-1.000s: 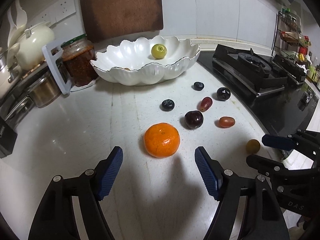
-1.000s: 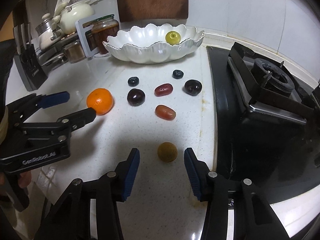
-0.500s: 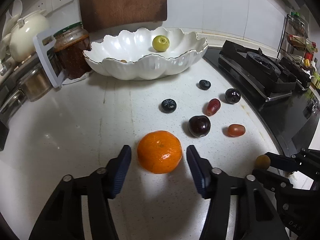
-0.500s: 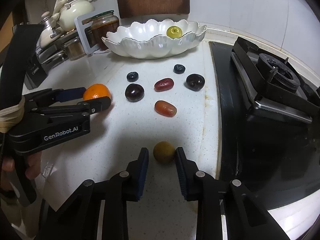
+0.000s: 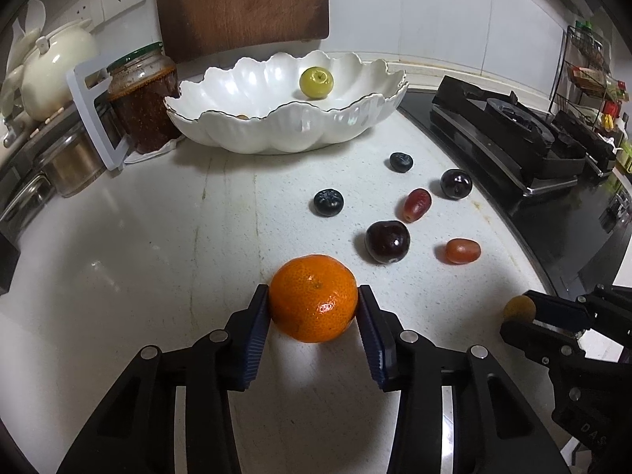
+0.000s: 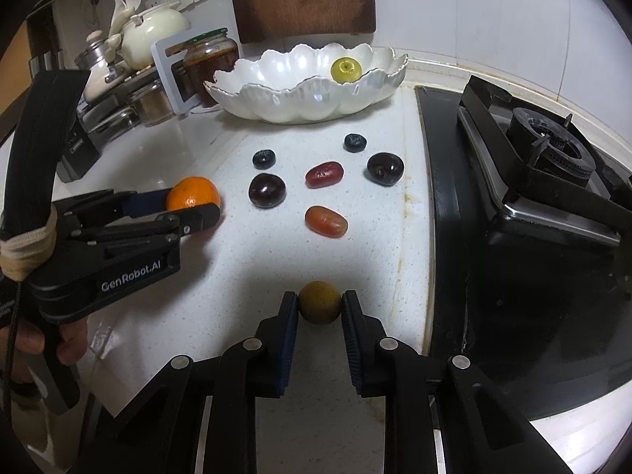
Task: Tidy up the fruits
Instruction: 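Grasp the tangerine with the left tool while the right tool grasps a small brown fruit, then carry the tangerine and the small brown fruit over the bowl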
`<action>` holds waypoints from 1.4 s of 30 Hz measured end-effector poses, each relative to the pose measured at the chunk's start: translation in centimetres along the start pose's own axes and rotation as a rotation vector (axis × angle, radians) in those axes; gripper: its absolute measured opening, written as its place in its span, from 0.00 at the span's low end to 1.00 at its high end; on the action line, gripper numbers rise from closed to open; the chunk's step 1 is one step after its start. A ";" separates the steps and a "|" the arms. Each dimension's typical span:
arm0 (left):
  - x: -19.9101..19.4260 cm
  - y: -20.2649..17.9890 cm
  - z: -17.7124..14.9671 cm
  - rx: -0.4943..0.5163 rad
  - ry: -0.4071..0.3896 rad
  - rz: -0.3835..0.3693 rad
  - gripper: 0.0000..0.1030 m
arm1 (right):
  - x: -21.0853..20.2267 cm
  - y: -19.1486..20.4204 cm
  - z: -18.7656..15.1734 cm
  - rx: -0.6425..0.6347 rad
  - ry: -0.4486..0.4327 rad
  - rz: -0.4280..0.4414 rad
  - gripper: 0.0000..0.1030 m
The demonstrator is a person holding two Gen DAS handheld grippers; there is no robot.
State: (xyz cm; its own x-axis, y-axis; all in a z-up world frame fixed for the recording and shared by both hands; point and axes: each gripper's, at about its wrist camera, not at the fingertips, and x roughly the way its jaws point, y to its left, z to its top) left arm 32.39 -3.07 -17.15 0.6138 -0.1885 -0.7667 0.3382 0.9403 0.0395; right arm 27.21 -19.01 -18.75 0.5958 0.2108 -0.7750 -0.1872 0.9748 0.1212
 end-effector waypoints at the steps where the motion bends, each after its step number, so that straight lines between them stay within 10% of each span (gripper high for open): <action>1: -0.1 -0.1 0.0 0.001 -0.001 0.004 0.41 | -0.1 0.0 0.0 -0.001 -0.002 0.001 0.23; 42: -9.6 -1.1 6.7 -0.139 -0.267 0.099 0.41 | -7.0 -1.6 10.3 -0.113 -0.348 0.067 0.23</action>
State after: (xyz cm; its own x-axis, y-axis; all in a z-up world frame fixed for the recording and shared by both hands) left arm 30.92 -4.20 -5.55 0.8105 -0.1446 -0.5677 0.1783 0.9840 0.0039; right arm 31.38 -21.25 -7.18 0.8055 0.3047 -0.5083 -0.3082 0.9480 0.0799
